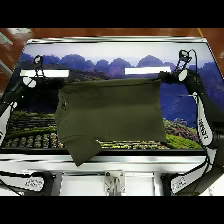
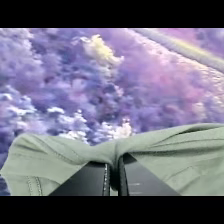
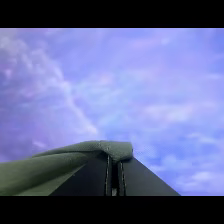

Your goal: Fold the shirts.

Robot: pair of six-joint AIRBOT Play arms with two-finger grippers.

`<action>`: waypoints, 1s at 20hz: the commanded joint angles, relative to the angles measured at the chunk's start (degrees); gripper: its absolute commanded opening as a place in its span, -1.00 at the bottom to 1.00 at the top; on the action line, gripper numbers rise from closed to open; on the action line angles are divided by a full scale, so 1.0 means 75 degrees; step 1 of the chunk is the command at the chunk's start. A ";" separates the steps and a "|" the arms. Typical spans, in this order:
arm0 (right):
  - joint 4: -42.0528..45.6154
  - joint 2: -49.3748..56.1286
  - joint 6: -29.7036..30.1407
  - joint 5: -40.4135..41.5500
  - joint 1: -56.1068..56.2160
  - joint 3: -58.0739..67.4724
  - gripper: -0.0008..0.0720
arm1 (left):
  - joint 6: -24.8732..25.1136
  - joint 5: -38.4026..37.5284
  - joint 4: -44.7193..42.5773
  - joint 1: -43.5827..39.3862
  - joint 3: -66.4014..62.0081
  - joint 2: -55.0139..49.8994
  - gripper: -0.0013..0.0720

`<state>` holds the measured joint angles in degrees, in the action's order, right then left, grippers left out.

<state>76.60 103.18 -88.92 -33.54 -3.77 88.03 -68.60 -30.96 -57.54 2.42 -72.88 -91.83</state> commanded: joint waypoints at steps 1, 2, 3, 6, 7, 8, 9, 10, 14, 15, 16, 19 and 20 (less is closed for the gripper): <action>-0.0221 0.0213 -0.0009 -0.0122 -0.0003 -0.0003 -0.81 | 0.0000 0.0070 0.0015 -0.0085 0.0003 -0.0268 -0.86; -0.0227 0.0201 -0.0012 -0.0204 -0.0006 0.0000 -0.81 | 0.0000 -0.0152 0.0012 -0.0085 0.0003 -0.0265 -0.86; -0.0213 0.0163 -0.0012 -0.0411 -0.0009 0.0000 -0.81 | 0.0003 -0.0452 -0.0032 -0.0079 -0.0003 -0.0256 -0.86; -0.0131 0.0020 -0.0006 -0.1472 -0.0009 0.0000 -0.81 | -0.0041 -0.2072 -0.0755 -0.0073 -0.0073 -0.0242 -0.86; -0.0009 0.0012 -0.0009 -0.1950 -0.0006 0.0000 -0.81 | -0.0189 -0.2600 -0.0886 -0.0073 -0.0076 -0.0242 -0.86; 0.0122 0.0029 -0.0015 -0.2413 -0.0006 -0.0003 -0.81 | -0.0347 -0.3022 -0.0976 -0.0082 -0.0076 -0.0251 -0.86; 0.0178 0.0058 -0.0032 -0.2757 -0.0006 -0.0009 -0.81 | -0.0469 -0.3372 -0.1102 -0.0087 -0.0076 -0.0256 -0.85; 0.0172 0.0117 -0.0038 -0.3060 -0.0006 -0.0009 -0.81 | -0.0676 -0.3590 -0.1262 -0.0087 -0.0076 -0.0262 -0.86; 0.0256 0.0236 -0.0154 -0.3678 -0.0006 -0.0009 -0.81 | -0.1585 -0.4118 -0.2124 -0.0082 -0.0076 -0.0265 -0.86; 0.0259 0.0236 -0.0160 -0.3684 -0.0006 -0.0009 -0.81 | -0.1585 -0.4162 -0.2159 -0.0082 -0.0070 -0.0268 -0.85; 0.0259 0.0236 -0.0230 -0.3681 -0.0006 -0.0009 -0.81 | -0.1585 -0.4156 -0.2159 -0.0085 -0.0070 -0.0268 -0.85; 0.0163 0.0347 -0.0513 -0.3791 0.0003 -0.0012 -0.81 | -0.1638 -0.4141 -0.2133 -0.0087 -0.0070 -0.0268 -0.79; 0.0047 0.0405 -0.0516 -0.3888 0.0000 -0.0012 -0.80 | -0.1641 -0.4141 -0.2133 -0.0087 -0.0070 -0.0268 -0.77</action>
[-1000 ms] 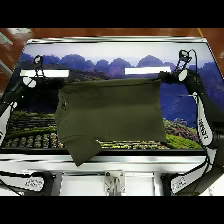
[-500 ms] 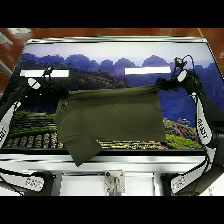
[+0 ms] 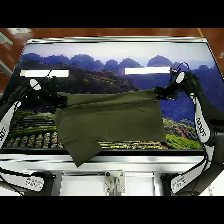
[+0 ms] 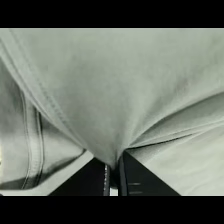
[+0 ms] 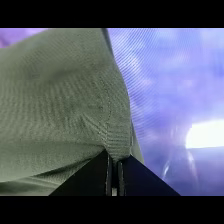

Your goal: Fold the shirts.

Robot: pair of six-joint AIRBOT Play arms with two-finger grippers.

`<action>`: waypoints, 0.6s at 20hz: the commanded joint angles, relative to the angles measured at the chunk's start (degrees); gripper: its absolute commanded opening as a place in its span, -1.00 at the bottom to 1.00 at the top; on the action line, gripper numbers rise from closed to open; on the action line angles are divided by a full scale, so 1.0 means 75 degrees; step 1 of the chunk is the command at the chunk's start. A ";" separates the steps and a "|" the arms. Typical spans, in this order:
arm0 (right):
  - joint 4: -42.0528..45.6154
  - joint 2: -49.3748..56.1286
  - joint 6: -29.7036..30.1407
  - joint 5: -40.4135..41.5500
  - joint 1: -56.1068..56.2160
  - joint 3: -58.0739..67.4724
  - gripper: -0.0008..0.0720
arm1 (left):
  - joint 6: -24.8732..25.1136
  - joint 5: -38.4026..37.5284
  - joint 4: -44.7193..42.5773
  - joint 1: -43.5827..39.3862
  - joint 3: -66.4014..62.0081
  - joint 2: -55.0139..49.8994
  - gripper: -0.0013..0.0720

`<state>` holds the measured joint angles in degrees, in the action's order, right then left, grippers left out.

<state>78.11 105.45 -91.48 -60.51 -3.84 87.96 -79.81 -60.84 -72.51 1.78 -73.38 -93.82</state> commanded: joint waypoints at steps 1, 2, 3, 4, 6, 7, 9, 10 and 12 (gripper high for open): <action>-0.0163 0.0143 -0.0175 -0.0358 0.0009 -0.0003 -0.70 | -0.0146 -0.0163 -0.0134 -0.0003 -0.0006 -0.0003 -0.62; -0.0166 0.0154 -0.0175 -0.0370 0.0009 0.0000 -0.23 | -0.0154 -0.0187 -0.0131 -0.0003 -0.0012 0.0000 -0.15; -0.0154 0.0122 -0.0166 -0.0376 0.0006 0.0003 0.46 | -0.0265 -0.0283 -0.0140 0.0003 -0.0058 0.0000 0.36; -0.0114 0.0047 -0.0073 -0.0530 -0.0032 0.0026 0.68 | -0.0262 -0.0484 -0.0146 0.0017 -0.0160 0.0003 0.62; 0.0303 -0.0271 0.0213 -0.1084 -0.0137 0.0169 0.68 | -0.0259 -0.1227 -0.0274 0.0122 -0.0542 0.0035 0.69; 0.0740 -0.0530 0.0303 -0.1428 -0.0233 0.0230 0.68 | -0.0259 -0.1740 -0.0408 0.0221 -0.0784 0.0099 0.69; 0.1781 -0.1145 0.0335 -0.2375 -0.0519 0.0245 0.68 | -0.0254 -0.2585 -0.0510 0.0504 -0.0962 0.0437 0.69; 0.2154 -0.1402 0.0440 -0.2859 -0.0729 0.0242 0.68 | -0.0256 -0.2850 -0.0504 0.0670 -0.0880 0.0688 0.69; 0.2107 -0.1868 0.0839 -0.3719 -0.1358 0.0087 0.68 | -0.0230 -0.3080 -0.0210 0.1032 -0.0154 0.1376 0.69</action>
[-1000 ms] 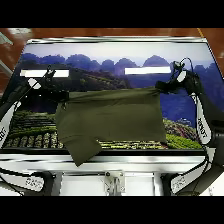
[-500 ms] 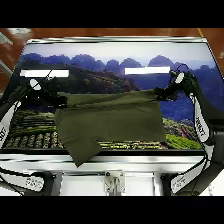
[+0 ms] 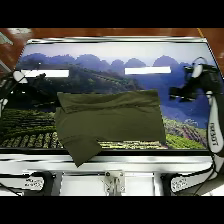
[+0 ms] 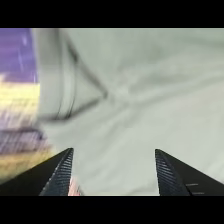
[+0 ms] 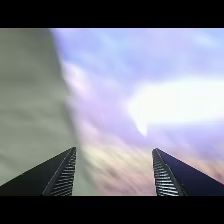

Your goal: Fold the shirts.

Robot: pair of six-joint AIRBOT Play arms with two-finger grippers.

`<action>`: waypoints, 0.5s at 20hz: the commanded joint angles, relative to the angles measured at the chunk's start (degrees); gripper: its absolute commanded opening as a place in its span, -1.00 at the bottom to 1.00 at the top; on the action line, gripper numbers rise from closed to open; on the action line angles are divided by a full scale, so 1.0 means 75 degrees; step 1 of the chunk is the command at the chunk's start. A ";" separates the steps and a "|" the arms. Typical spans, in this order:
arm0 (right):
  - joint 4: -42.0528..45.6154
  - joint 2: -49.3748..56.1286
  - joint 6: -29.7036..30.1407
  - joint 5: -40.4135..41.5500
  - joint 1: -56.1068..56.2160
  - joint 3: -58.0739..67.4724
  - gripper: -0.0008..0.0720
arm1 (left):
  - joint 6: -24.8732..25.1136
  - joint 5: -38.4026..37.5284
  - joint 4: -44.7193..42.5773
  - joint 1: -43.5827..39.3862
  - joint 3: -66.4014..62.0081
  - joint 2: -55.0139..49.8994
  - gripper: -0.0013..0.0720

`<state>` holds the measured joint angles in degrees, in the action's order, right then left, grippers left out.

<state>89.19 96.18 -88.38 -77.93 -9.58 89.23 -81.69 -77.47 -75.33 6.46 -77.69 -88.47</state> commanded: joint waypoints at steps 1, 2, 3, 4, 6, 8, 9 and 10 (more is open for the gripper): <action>0.0286 -0.0889 0.0612 -0.1545 -0.0991 -0.0370 0.68 | 0.0026 -0.0819 0.0525 0.0592 0.1113 0.1037 0.69; -0.0099 -0.1154 0.0694 -0.1507 -0.1367 -0.0769 0.68 | 0.0125 -0.0659 0.0959 0.0778 0.2060 0.1466 0.70; -0.0551 -0.1448 0.0772 -0.1332 -0.1751 -0.1300 0.68 | 0.0291 -0.0388 0.1314 0.0927 0.2999 0.1865 0.69; -0.1003 -0.1693 0.0915 -0.1148 -0.2057 -0.1784 0.68 | 0.0425 -0.0029 0.1638 0.1070 0.3896 0.2270 0.69; -0.1807 -0.2130 0.1239 -0.0746 -0.2489 -0.2716 0.68 | 0.0583 0.0705 0.2232 0.1352 0.5403 0.2955 0.69; -0.1970 -0.2317 0.1297 -0.0414 -0.2570 -0.3264 0.68 | 0.0833 0.0874 0.2454 0.1460 0.6097 0.3159 0.69; -0.1985 -0.2323 0.1297 -0.0323 -0.2556 -0.3401 0.68 | 0.0892 0.0877 0.2451 0.1466 0.6242 0.3156 0.69; -0.2139 -0.2323 0.1297 -0.0210 -0.2556 -0.3515 0.68 | 0.0941 0.0921 0.2451 0.1469 0.6350 0.3156 0.69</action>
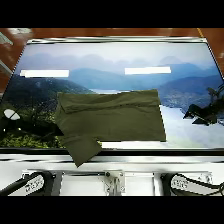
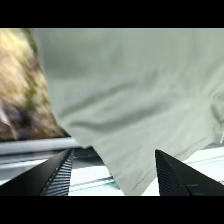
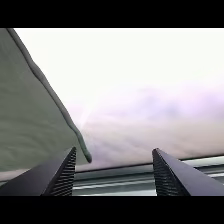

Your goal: Fold the shirts.

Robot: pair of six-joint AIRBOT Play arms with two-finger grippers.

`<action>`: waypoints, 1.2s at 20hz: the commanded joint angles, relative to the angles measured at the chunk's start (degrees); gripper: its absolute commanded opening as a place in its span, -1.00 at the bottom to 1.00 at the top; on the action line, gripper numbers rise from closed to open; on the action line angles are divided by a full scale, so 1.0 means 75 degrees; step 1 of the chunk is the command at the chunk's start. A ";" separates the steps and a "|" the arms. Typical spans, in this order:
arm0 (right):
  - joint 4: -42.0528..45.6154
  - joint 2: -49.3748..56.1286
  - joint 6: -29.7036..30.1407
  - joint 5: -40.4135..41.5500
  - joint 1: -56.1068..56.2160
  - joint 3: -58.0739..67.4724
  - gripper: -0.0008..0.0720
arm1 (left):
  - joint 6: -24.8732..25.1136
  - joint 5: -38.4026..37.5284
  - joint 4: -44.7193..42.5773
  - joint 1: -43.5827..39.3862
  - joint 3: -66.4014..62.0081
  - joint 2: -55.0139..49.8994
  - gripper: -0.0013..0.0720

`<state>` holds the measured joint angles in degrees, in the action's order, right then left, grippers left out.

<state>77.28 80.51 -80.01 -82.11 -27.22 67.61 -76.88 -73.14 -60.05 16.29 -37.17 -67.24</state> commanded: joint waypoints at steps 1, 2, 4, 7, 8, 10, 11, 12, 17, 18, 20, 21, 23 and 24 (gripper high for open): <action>-0.0717 -0.0233 0.0181 0.0460 -0.0204 -0.0705 0.68 | 0.0306 0.0431 0.0417 0.0157 0.1011 0.0326 0.69; -0.0842 -0.0233 0.0178 0.0568 -0.0204 -0.0749 0.68 | 0.0306 0.0536 0.0417 0.0157 0.1064 0.0323 0.69; -0.0991 -0.0233 0.0169 0.0702 -0.0204 -0.0764 0.68 | 0.0376 0.0664 0.0414 0.0157 0.1128 0.0277 0.69; -0.1096 -0.0233 0.0160 0.0729 -0.0204 -0.0764 0.68 | 0.0431 0.0880 0.0414 0.0157 0.1297 0.0227 0.69; -0.1099 -0.0233 0.0152 0.0720 -0.0204 -0.0764 0.68 | 0.0449 0.1020 0.0423 0.0157 0.1416 0.0221 0.69; -0.1116 -0.0233 0.0067 0.0717 -0.0204 -0.0764 0.68 | 0.0455 0.1364 0.0562 0.0154 0.1658 0.0210 0.69; -0.1160 -0.0233 0.0035 0.0708 -0.0204 -0.0764 0.68 | 0.0498 0.1553 0.0731 0.0157 0.1751 0.0210 0.68; -0.1224 -0.0233 0.0015 0.0699 -0.0204 -0.0764 0.68 | 0.0600 0.1760 0.0968 0.0154 0.1816 0.0210 0.68; -0.1501 -0.0233 -0.0096 0.0673 -0.0204 -0.0764 0.68 | 0.0801 0.2206 0.1716 0.0017 0.1836 0.0195 0.03; -0.1495 -0.0233 -0.0134 0.0621 -0.0204 -0.0764 0.68 | 0.0950 0.2122 0.1757 -0.0073 0.1836 0.0195 -0.21; -0.1349 -0.0233 -0.0117 0.0402 -0.0204 -0.0784 0.68 | 0.1393 0.1813 0.2022 -0.0152 0.1833 0.0195 -0.81; -0.1239 -0.0233 -0.0064 0.0248 -0.0204 -0.0883 0.69 | 0.1510 0.1667 0.2162 -0.0152 0.1833 0.0198 -0.82; -0.1279 -0.0233 0.0184 -0.0003 -0.0207 -0.1384 0.90 | 0.1568 0.1472 0.2241 -0.0152 0.1833 0.0204 -0.85; -0.1381 -0.0233 0.0367 -0.0064 -0.0204 -0.1740 0.90 | 0.1565 0.1416 0.2241 -0.0152 0.1833 0.0204 -0.85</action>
<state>67.29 78.81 -79.66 -80.14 -28.73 58.57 -66.76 -60.20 -45.01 15.40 -23.46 -65.76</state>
